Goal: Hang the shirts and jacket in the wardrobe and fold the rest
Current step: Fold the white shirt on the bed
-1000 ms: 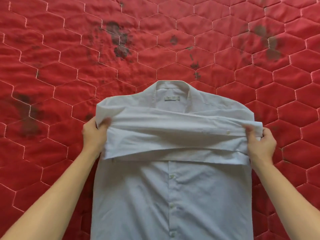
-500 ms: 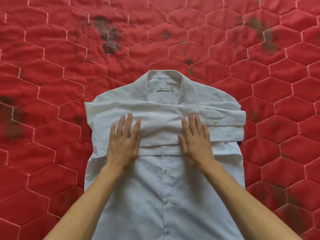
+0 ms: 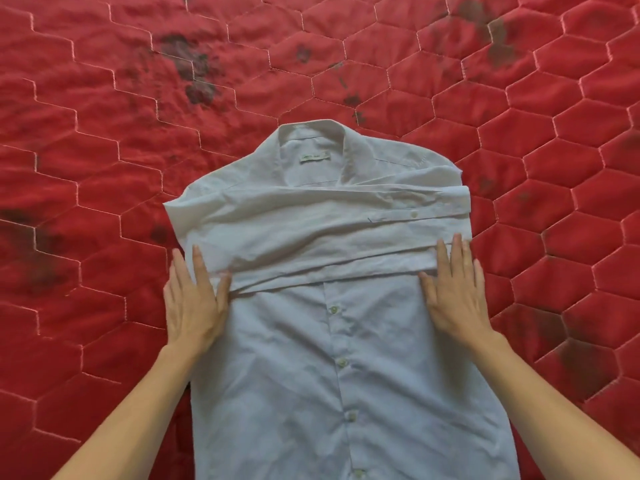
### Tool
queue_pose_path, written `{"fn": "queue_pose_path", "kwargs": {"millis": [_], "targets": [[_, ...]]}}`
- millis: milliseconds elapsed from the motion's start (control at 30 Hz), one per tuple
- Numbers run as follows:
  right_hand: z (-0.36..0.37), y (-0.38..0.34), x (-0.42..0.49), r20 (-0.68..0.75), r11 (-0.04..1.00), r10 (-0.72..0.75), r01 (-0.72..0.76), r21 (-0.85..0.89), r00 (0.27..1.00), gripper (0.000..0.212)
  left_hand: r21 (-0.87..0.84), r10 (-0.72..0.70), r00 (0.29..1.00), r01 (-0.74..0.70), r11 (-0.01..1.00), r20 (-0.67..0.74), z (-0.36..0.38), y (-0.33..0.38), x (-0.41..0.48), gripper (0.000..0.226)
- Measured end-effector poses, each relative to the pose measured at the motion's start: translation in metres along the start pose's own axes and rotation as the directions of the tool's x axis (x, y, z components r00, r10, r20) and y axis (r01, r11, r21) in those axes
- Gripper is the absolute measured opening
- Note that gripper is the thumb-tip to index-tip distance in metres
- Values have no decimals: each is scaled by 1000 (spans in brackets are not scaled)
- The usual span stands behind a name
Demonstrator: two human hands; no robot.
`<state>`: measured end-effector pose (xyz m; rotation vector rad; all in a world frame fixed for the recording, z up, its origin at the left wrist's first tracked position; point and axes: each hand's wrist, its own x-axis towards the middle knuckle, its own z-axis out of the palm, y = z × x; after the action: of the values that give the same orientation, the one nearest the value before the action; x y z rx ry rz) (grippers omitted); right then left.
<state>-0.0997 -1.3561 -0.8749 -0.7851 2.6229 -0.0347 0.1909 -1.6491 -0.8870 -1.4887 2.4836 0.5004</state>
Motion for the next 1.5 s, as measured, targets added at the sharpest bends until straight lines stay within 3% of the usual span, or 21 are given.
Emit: {"fn": "queue_pose_path", "kwargs": {"millis": [233, 400, 533, 667, 767, 900, 1067, 1233, 1333, 1500], "targets": [[29, 42, -106, 128, 991, 59, -73, 112, 990, 72, 1, 28, 999, -28, 1000, 37, 27, -21, -101, 75], [24, 65, -163, 83, 935, 216, -231, 268, 973, 73, -77, -90, 994, 85, 993, -64, 44, -32, -172, 64], [23, 90, -202, 238, 826, 297, -374, 423, 925, 57, -233, -240, 966, 213, 949, -94, 49, -38, -227, 71], [30, 114, -249, 471, 817, 192, -406, 409, 861, 40, -436, -458, 883, 453, 778, 100, 54, -44, -282, 61], [36, 125, -282, 535, 788, 133, -416, 453, 834, 28, -482, -393, 890, 456, 748, 231, 59, -55, -316, 39], [40, 132, -306, 507, 722, 85, -403, 562, 858, 17, -559, -282, 846, 516, 650, 453, 53, -60, -348, 30], [22, 119, -315, 425, 545, 145, -430, 720, 894, 16, -636, -309, 810, 584, 504, 498, 34, -68, -357, 25], [-17, 108, -291, 347, 398, 264, -429, 811, 900, 19, -678, -409, 831, 548, 489, 377, -14, -65, -329, 43], [-46, 91, -263, 306, 308, 270, -383, 871, 913, 21, -809, -383, 867, 459, 367, 318, -53, -53, -295, 46], [-96, 49, -187, 246, 207, 264, -304, 930, 933, 23, -913, -306, 895, 381, 144, 325, -102, -29, -216, 24]]}}
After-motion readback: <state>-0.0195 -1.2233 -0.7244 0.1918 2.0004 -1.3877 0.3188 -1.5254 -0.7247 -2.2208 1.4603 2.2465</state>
